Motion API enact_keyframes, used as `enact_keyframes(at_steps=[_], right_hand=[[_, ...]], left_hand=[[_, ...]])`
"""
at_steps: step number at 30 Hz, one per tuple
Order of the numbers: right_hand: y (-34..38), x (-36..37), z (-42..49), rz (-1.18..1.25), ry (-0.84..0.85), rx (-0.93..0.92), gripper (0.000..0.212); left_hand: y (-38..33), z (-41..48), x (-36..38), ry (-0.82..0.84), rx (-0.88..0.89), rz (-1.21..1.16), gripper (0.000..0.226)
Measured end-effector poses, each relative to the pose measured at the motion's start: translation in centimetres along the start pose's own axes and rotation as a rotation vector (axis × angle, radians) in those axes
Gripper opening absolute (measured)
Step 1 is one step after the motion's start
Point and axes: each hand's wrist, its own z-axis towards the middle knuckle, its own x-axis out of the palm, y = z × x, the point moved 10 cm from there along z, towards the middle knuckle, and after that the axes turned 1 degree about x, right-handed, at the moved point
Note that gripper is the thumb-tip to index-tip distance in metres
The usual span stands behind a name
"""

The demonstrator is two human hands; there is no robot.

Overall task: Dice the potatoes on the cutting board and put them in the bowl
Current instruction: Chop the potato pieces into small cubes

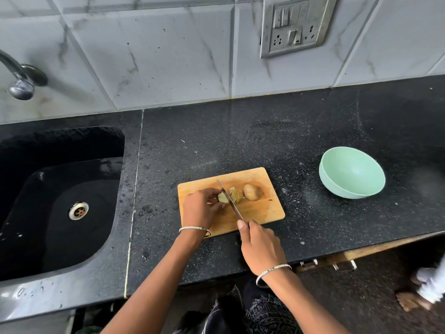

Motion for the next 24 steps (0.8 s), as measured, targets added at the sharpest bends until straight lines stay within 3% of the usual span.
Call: enact_keyframes(at_steps=[24], right_hand=[[0.8,0.4,1.4,-0.004,0.108,0.021,0.041]], left_hand=[[-0.5,-0.5,0.2,-0.064,0.01,0.124,0.025]])
